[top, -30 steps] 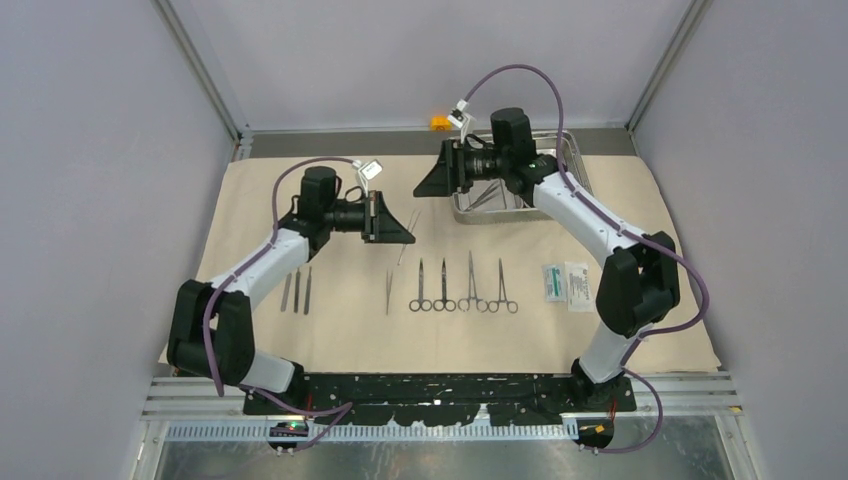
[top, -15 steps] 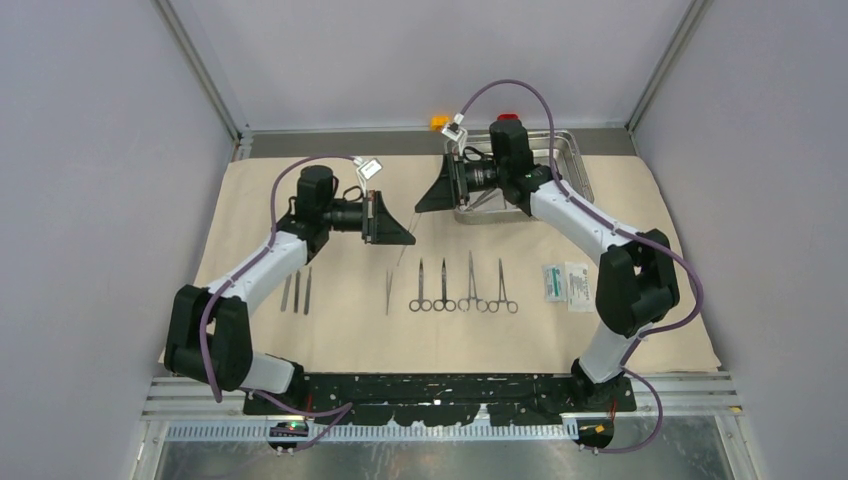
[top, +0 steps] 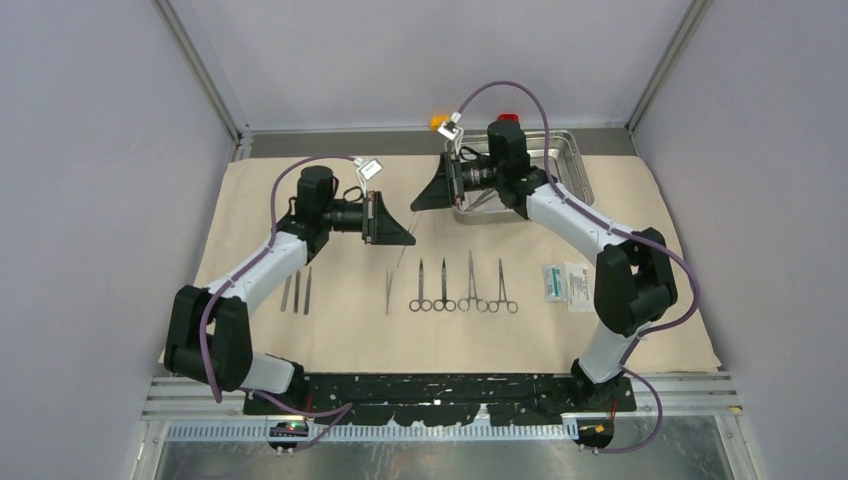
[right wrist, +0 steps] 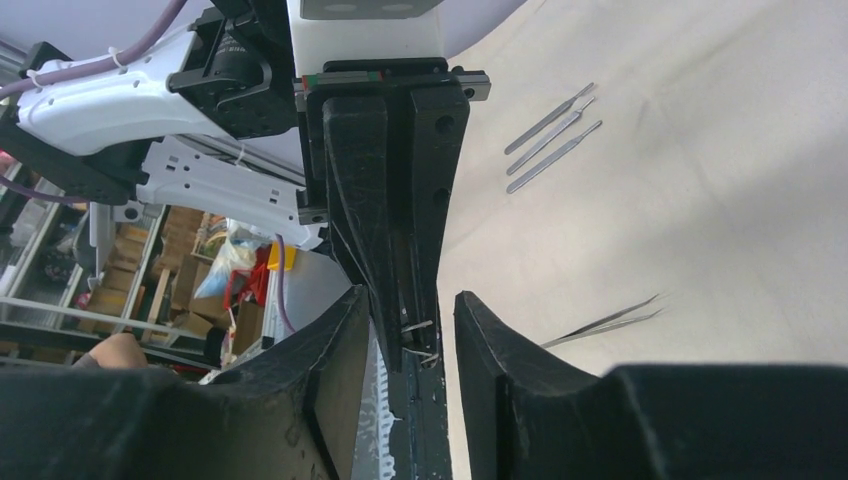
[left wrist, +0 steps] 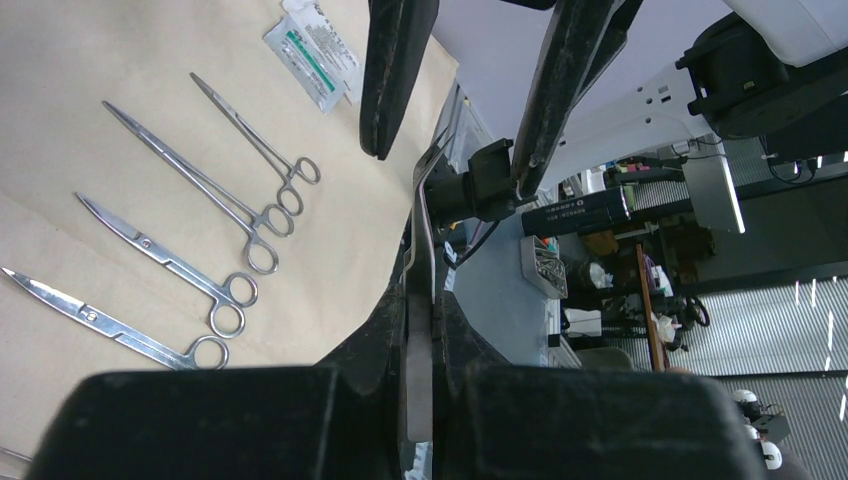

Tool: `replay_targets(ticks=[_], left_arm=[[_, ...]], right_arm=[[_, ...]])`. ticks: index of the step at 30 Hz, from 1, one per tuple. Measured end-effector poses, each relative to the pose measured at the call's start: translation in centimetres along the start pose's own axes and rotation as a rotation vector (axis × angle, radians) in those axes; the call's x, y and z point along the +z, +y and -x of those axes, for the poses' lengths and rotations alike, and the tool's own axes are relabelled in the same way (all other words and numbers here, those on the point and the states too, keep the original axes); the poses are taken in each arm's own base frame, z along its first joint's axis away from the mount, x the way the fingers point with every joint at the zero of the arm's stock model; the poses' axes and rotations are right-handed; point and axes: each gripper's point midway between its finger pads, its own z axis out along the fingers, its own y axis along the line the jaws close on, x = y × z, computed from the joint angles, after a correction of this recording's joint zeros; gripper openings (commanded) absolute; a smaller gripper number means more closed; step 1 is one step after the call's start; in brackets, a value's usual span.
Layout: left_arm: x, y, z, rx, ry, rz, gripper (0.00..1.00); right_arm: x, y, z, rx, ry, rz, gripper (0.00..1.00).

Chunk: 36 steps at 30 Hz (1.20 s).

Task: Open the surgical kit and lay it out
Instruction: Place the medical item in the surgical kit.

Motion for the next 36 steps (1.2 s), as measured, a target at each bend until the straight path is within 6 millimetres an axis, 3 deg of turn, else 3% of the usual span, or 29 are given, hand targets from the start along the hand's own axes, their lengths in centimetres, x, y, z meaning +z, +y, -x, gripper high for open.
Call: replay_targets(ticks=[6, 12, 20, 29, 36], left_arm=[[0.0, 0.0, 0.0, -0.001, 0.0, 0.0, 0.0], [0.0, 0.0, 0.0, 0.002, -0.001, -0.001, 0.0], [-0.3, 0.2, 0.2, 0.003, -0.009, 0.003, 0.0], [-0.3, 0.2, 0.2, 0.001, -0.01, 0.004, 0.0], [-0.2, 0.6, 0.1, -0.011, -0.008, 0.01, 0.03]], right_arm=[[0.3, -0.1, -0.2, 0.005, 0.006, 0.008, 0.33], [0.4, -0.5, -0.4, 0.009, 0.011, 0.004, 0.42], [0.3, -1.1, -1.3, 0.014, 0.036, -0.015, 0.41], [0.2, -1.4, -1.8, 0.005, 0.048, -0.025, 0.28], [0.2, -1.5, -1.9, 0.008, 0.056, -0.03, 0.11]])
